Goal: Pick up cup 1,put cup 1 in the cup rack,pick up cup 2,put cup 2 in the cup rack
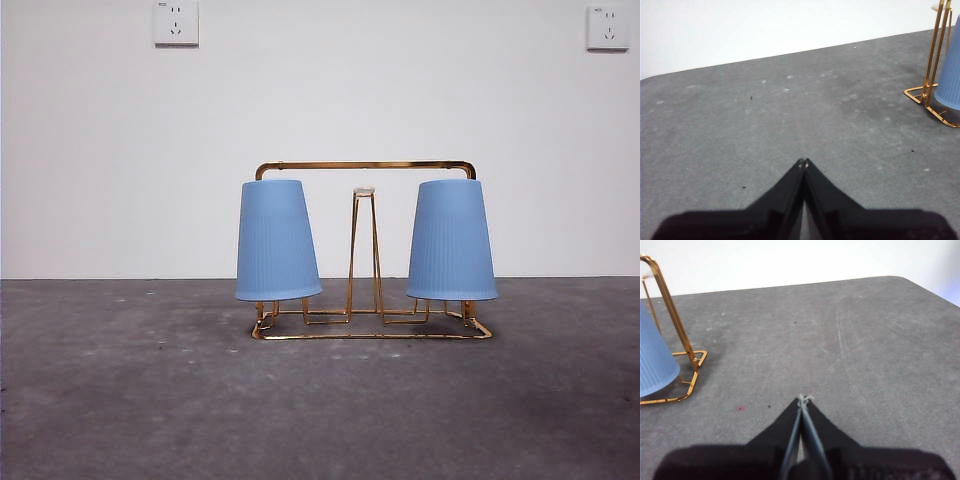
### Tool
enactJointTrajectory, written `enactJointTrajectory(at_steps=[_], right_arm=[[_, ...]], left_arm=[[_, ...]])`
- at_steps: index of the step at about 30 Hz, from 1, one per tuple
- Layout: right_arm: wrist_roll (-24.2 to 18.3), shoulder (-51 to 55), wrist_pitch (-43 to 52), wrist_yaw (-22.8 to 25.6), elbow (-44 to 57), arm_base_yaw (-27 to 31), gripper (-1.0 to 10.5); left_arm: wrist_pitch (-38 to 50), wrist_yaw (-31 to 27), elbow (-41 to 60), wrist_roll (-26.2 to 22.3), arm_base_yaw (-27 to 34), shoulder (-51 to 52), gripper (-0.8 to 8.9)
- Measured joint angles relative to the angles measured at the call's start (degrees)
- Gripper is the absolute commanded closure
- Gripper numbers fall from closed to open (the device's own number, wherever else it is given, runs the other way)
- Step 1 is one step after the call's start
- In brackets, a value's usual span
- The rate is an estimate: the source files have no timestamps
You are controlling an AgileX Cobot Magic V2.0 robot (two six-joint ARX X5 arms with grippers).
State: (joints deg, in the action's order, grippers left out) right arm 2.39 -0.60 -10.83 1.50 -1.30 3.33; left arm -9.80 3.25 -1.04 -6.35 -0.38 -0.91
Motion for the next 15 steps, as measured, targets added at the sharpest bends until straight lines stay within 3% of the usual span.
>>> enactJointTrajectory(at_steps=[15], right_arm=[[0.0, 0.0, 0.0, 0.0, 0.0, 0.0, 9.4]], left_arm=[[0.0, 0.0, 0.0, 0.0, 0.0, 0.0, 8.14]])
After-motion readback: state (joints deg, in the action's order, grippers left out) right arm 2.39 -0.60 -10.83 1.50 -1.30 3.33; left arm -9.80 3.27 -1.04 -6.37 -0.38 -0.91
